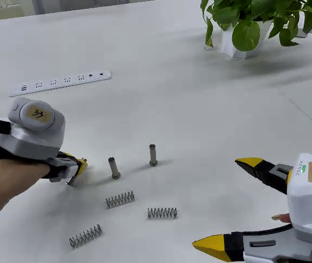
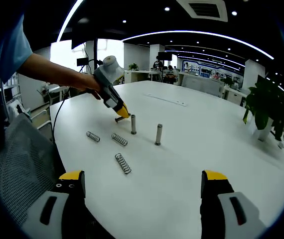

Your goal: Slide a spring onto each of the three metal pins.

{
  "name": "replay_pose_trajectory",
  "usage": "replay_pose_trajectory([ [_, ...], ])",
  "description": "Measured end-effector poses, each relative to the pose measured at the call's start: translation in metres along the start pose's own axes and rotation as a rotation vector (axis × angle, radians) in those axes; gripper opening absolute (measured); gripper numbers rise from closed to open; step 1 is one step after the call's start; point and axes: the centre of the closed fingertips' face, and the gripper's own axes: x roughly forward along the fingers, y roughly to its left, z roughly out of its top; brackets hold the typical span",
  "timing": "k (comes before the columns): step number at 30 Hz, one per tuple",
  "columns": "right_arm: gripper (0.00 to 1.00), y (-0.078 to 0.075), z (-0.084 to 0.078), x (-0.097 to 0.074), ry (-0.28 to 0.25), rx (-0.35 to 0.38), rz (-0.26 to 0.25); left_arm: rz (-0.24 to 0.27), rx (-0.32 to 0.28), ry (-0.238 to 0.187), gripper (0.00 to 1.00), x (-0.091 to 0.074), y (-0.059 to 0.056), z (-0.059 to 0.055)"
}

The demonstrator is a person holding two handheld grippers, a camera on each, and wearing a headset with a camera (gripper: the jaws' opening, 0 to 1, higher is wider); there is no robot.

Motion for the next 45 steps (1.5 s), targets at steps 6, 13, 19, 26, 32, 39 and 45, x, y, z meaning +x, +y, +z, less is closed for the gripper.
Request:
replay_pose_trajectory([
  [6,0.98,0.001,0.0,0.0,0.0,0.0,0.003,0.009,-0.008,-0.032,0.08,-0.005,0.002,0.001],
  [13,0.98,0.001,-0.001,0.001,0.001,0.0,0.006,0.021,-0.015,-0.063,0.08,-0.014,0.002,0.0],
  [19,0.98,0.003,-0.001,0.001,0.005,-0.018,0.009,0.045,-0.037,-0.11,0.08,-0.02,0.005,-0.001],
  [26,0.98,0.005,-0.001,0.002,0.008,-0.021,0.017,0.06,-0.047,-0.133,0.08,-0.026,0.005,-0.005],
  [32,0.98,0.005,-0.001,0.002,0.01,-0.023,0.018,0.071,-0.057,-0.154,0.08,-0.031,0.005,-0.009],
  [39,0.98,0.007,-0.002,0.002,0.014,-0.03,0.024,0.083,-0.063,-0.167,0.08,-0.036,0.003,-0.014],
  [45,0.98,0.008,-0.002,0.003,0.017,-0.033,0.028,0.091,-0.064,-0.17,0.08,-0.039,0.003,-0.018],
])
